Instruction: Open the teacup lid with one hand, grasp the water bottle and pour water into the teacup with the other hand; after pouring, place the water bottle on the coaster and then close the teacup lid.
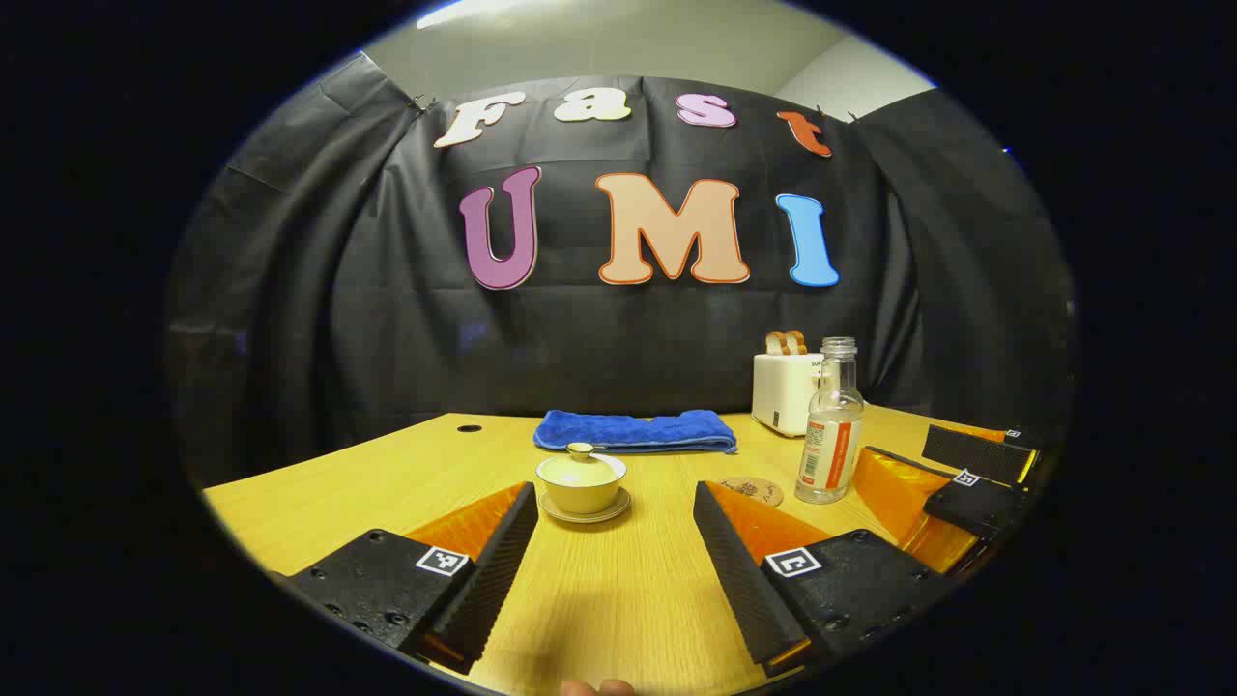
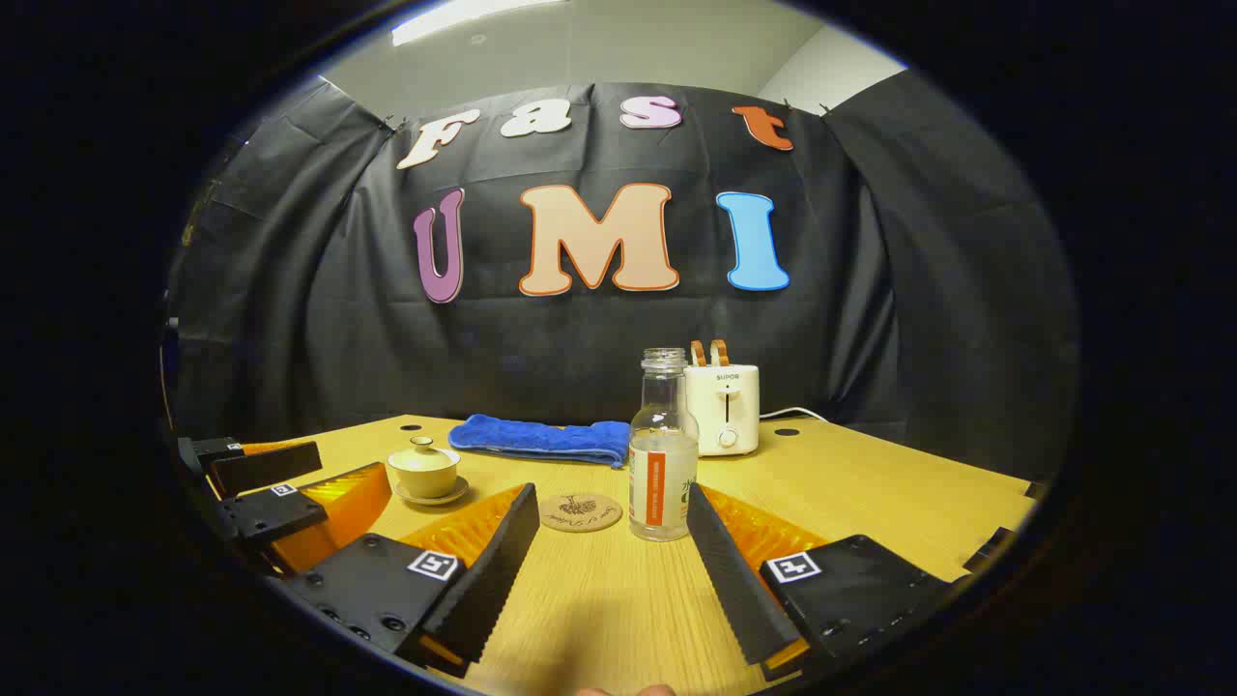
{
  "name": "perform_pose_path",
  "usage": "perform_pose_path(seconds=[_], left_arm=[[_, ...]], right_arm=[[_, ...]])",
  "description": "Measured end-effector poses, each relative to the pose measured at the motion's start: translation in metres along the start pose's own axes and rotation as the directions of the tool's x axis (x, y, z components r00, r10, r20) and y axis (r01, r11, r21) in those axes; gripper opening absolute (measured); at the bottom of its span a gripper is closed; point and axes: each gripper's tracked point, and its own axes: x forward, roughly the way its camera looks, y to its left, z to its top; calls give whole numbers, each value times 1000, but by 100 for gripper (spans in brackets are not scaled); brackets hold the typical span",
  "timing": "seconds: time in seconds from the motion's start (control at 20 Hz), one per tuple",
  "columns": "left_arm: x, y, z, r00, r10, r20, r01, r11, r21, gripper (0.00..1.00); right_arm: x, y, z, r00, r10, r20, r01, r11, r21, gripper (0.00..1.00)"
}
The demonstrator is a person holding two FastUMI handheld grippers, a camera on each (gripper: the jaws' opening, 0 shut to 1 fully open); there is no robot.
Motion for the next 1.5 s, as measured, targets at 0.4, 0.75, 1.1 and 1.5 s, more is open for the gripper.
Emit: perform_pose_path(seconds=[0.4, 0.75, 1.1, 1.5], left_arm=[[-1, -1, 0, 1000, -2, 0, 2, 1000, -1, 95], [0, -1, -1, 1000, -2, -1, 2, 1000, -2, 95], [-1, -2, 0, 1000, -2, 0, 2, 1000, -2, 95], [0, -3, -1, 1000, -3, -1, 3, 1000, -2, 95]], right_arm=[[-1, -1, 1, 1000, -8, 3, 8, 1000, -1, 95], [-1, -1, 0, 1000, -9, 1, 9, 1000, -2, 95], [-1, -1, 0, 1000, -8, 2, 8, 1000, -2, 100], [-1, -1, 0, 1000, -8, 3, 8, 1000, -2, 95]])
